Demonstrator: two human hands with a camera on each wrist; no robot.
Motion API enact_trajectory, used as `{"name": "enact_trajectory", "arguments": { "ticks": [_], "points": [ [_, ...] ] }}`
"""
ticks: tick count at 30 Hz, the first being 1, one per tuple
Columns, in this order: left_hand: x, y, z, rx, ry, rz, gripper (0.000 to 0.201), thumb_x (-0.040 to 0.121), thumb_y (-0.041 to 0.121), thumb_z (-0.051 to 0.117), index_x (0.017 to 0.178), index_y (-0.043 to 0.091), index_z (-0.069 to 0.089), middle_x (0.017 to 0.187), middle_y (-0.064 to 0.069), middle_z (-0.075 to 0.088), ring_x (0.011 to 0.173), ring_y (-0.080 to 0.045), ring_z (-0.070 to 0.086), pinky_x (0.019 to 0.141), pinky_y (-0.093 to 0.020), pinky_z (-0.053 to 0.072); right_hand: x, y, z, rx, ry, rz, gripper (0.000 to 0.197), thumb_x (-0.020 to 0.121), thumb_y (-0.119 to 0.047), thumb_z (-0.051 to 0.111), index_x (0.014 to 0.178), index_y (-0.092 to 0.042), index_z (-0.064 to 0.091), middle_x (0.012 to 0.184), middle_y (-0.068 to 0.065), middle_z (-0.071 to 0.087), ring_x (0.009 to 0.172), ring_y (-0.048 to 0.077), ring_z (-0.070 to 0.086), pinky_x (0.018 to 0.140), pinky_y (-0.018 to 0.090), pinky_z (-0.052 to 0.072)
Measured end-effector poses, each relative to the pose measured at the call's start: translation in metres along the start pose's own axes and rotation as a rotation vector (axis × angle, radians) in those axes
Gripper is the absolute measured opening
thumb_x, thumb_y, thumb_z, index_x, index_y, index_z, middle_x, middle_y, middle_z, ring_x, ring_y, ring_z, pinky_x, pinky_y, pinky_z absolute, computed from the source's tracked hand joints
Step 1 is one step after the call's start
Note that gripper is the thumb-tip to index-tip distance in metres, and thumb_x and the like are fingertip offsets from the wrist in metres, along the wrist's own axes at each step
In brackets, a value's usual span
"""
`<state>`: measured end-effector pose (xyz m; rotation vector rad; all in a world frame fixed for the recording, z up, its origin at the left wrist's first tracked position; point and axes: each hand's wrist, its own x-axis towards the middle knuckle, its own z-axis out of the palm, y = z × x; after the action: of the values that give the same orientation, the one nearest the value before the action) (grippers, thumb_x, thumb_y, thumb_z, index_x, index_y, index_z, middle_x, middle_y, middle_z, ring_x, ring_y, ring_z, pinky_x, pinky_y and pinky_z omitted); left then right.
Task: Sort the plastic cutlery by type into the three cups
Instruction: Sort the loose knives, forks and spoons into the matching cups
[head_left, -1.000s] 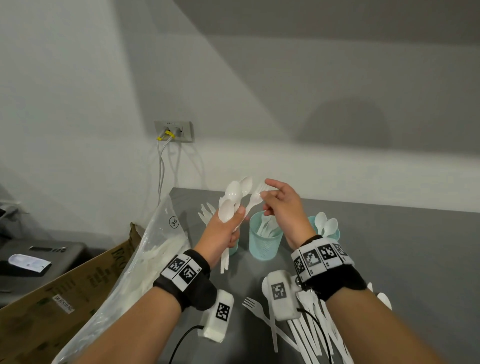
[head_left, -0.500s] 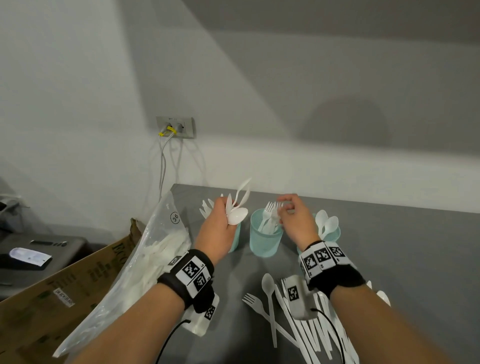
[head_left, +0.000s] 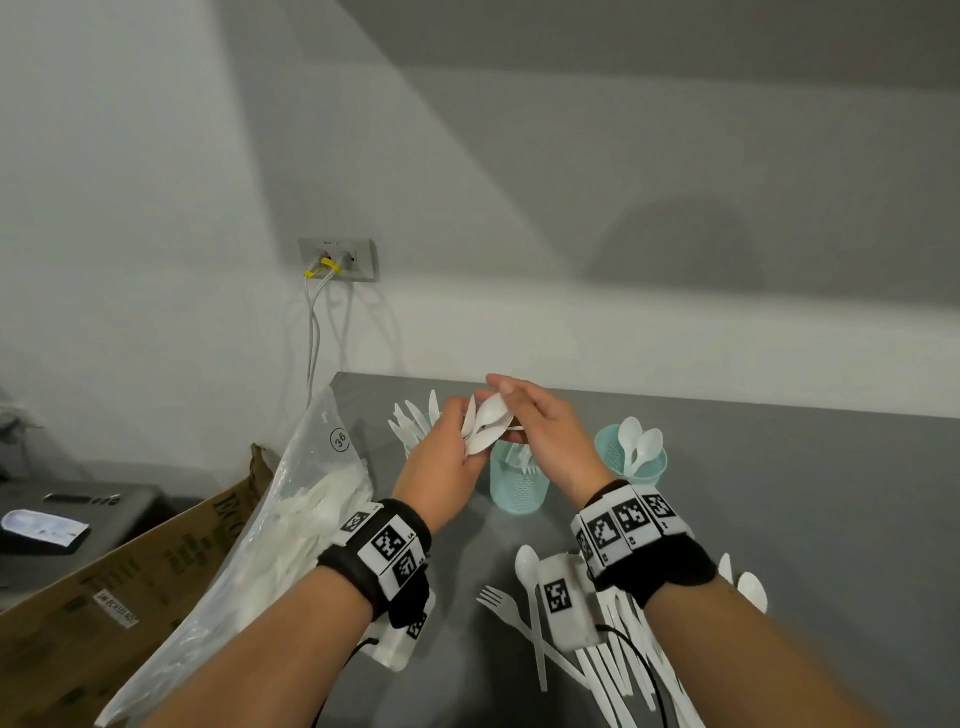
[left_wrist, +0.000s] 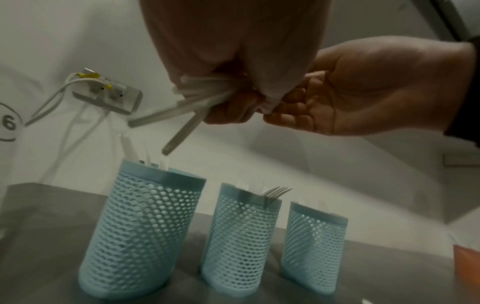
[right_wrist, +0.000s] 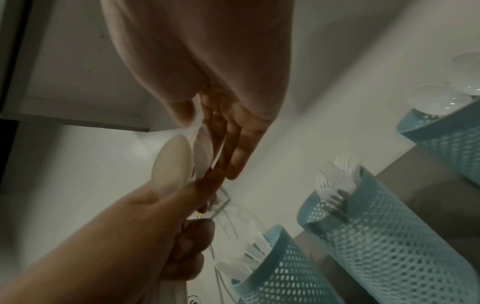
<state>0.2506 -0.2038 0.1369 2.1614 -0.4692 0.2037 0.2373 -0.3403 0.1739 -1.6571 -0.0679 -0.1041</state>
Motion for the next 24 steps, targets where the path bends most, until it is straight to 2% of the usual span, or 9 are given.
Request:
{"name": "enact_trajectory", "arguments": {
  "ticks": [2, 4, 6, 9, 13, 16, 19, 21, 24],
  "points": [
    [0.001, 0.008, 0.002, -0.073, 0.017, -0.026, 0.021, 0.091, 0.027, 0.058, 0.108, 0.025, 0.045, 0.079, 0.009, 0.060, 0.073, -0.014, 0.061, 0.064, -0.030, 0.046, -0.004, 0.002, -0.004, 0.025, 0.001, -0.010, 0.042, 0.090, -0.039, 0.057, 0.129, -0.026, 0.052, 0.115, -0.006, 0.069, 0.105, 0.004, 0.064, 0.089, 0.020, 0.051],
    [0.003, 0.014, 0.006, -0.144, 0.037, -0.081, 0.018, 0.089, 0.029, 0.061, 0.105, 0.026, 0.053, 0.075, 0.007, 0.062, 0.069, -0.009, 0.060, 0.060, -0.018, 0.046, -0.009, 0.006, -0.010, 0.033, -0.013, 0.004, 0.069, 0.078, -0.045, 0.066, 0.139, -0.031, 0.036, 0.121, -0.013, 0.063, 0.111, 0.000, 0.060, 0.096, 0.018, 0.046],
    [0.006, 0.023, 0.014, -0.131, -0.003, -0.109, 0.009, 0.087, 0.029, 0.063, 0.093, 0.023, 0.061, 0.069, 0.008, 0.062, 0.063, -0.006, 0.057, 0.053, -0.010, 0.041, -0.015, 0.010, -0.015, -0.012, -0.032, 0.059, 0.080, 0.072, -0.045, 0.069, 0.141, -0.028, 0.033, 0.121, -0.017, 0.057, 0.112, -0.001, 0.055, 0.096, 0.016, 0.041],
    [0.011, 0.039, 0.030, -0.036, -0.167, -0.035, 0.011, 0.086, 0.019, 0.061, 0.096, 0.016, 0.066, 0.082, 0.000, 0.068, 0.077, -0.015, 0.063, 0.064, -0.015, 0.049, -0.023, 0.017, -0.024, -0.052, -0.035, 0.121, 0.052, 0.083, -0.033, 0.069, 0.129, -0.018, 0.051, 0.114, -0.010, 0.064, 0.105, 0.003, 0.061, 0.085, 0.008, 0.046],
    [0.012, 0.059, 0.045, -0.160, -0.368, 0.042, 0.031, 0.085, 0.004, 0.061, 0.115, 0.012, 0.060, 0.089, 0.005, 0.062, 0.083, -0.008, 0.059, 0.065, -0.003, 0.042, -0.028, 0.024, -0.043, 0.081, 0.180, 0.137, 0.037, 0.084, -0.027, 0.069, 0.118, -0.012, 0.062, 0.111, 0.006, 0.071, 0.104, 0.015, 0.067, 0.095, 0.031, 0.052],
    [0.012, 0.068, 0.058, -0.208, -0.478, 0.032, 0.024, 0.090, 0.012, 0.058, 0.113, 0.017, 0.053, 0.073, 0.011, 0.057, 0.061, 0.001, 0.054, 0.053, -0.007, 0.042, -0.032, 0.023, -0.057, 0.027, 0.312, 0.117, 0.038, 0.080, -0.035, 0.072, 0.102, -0.005, 0.065, 0.093, 0.012, 0.073, 0.087, 0.020, 0.072, 0.084, 0.037, 0.057],
    [0.014, 0.067, 0.068, -0.291, -0.434, -0.057, 0.017, 0.091, 0.022, 0.059, 0.104, 0.018, 0.049, 0.062, 0.006, 0.052, 0.042, -0.002, 0.047, 0.043, -0.015, 0.039, -0.031, 0.017, -0.070, -0.003, 0.336, 0.076, 0.037, 0.085, -0.032, 0.067, 0.091, 0.004, 0.062, 0.074, 0.011, 0.069, 0.063, 0.010, 0.067, 0.058, 0.020, 0.054],
    [0.014, 0.062, 0.074, -0.301, -0.402, -0.079, 0.019, 0.091, 0.028, 0.060, 0.101, 0.013, 0.053, 0.066, 0.004, 0.054, 0.042, -0.003, 0.047, 0.045, -0.018, 0.040, -0.028, 0.011, -0.082, -0.079, 0.341, 0.069, 0.035, 0.088, -0.036, 0.063, 0.078, -0.003, 0.060, 0.061, 0.004, 0.059, 0.046, 0.004, 0.055, 0.047, 0.016, 0.044],
    [0.014, 0.052, 0.080, -0.298, -0.398, -0.122, 0.016, 0.092, 0.034, 0.059, 0.096, 0.018, 0.058, 0.074, 0.003, 0.060, 0.056, -0.008, 0.054, 0.061, -0.026, 0.048, -0.019, 0.005, -0.105, -0.168, 0.403, 0.052, 0.041, 0.089, -0.044, 0.059, 0.072, -0.007, 0.055, 0.047, 0.002, 0.047, 0.034, 0.007, 0.042, 0.040, 0.019, 0.037]
  ]
}}
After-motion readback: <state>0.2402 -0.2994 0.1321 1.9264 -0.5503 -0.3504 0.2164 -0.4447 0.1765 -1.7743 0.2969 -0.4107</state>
